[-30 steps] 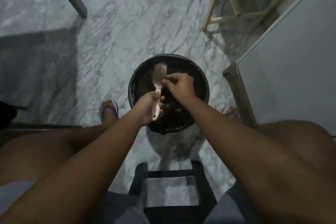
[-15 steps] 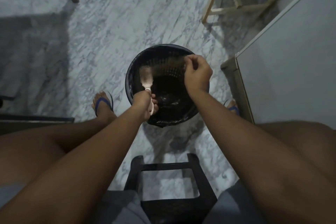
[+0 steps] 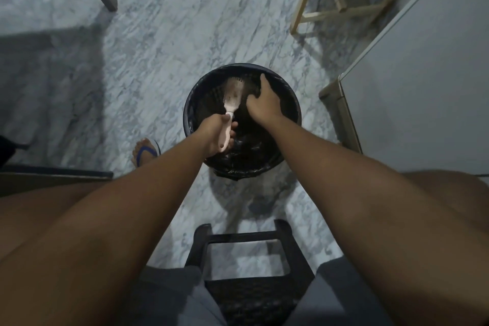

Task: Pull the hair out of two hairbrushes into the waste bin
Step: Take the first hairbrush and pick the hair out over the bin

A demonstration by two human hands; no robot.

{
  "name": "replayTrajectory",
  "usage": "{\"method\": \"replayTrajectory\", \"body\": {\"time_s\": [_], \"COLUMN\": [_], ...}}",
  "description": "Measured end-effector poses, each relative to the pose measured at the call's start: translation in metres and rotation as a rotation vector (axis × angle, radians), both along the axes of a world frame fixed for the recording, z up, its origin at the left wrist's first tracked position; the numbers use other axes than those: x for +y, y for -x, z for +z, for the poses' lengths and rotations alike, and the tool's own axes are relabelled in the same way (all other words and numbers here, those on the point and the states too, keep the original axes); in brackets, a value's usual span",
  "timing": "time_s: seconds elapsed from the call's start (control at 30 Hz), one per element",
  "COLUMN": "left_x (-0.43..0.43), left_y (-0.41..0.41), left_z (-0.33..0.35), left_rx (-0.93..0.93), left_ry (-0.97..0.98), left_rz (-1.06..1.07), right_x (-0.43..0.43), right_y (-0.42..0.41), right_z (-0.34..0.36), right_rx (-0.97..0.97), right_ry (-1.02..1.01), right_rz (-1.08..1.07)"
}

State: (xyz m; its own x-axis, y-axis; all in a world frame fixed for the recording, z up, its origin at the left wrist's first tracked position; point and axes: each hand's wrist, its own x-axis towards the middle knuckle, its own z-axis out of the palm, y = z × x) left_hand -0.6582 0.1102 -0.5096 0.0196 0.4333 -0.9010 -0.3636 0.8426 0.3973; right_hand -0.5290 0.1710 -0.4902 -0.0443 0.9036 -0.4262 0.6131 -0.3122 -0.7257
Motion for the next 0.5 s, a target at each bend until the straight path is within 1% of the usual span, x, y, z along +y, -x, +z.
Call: {"method": "replayTrajectory", "body": {"time_s": [0.13,0.23,0.3,0.37,0.43,0.5], "left_x": [-0.003,-0.009,-0.013,-0.015,-0.015,-0.014], "left_y": [-0.004,-0.011,-0.011,-0.007,-0.005,-0.005], "left_z": [0.006,0.011,0.008,0.001,-0.008,-0.014], "left_rx": [-0.018,-0.045,-0.042,0.008,0.06,0.065], "left_ry": [-0.042,-0.073,-0.089,-0.078,-0.056,-0.029], "left_rz": [0.009,0.035,0.058,0.045,0.018,0.067], "right_x": [0.003,-0.004,-0.009,-0.011,-0.01,-0.005], "right_y": [0.007,0.003,-0.003,-0.009,-0.012,-0.013], "right_z": [-0.013,-0.025,-0.027,-0.024,-0.017,-0.008], "right_rx": [0.012,0.025,0.01,0.018,0.065,0.119], "right_ry": [0.003,-0.066,-0.158,-0.253,-0.412,-0.542], "right_rz": [0.075,0.038,-0.012,-0.043,-0.079,-0.135]}}
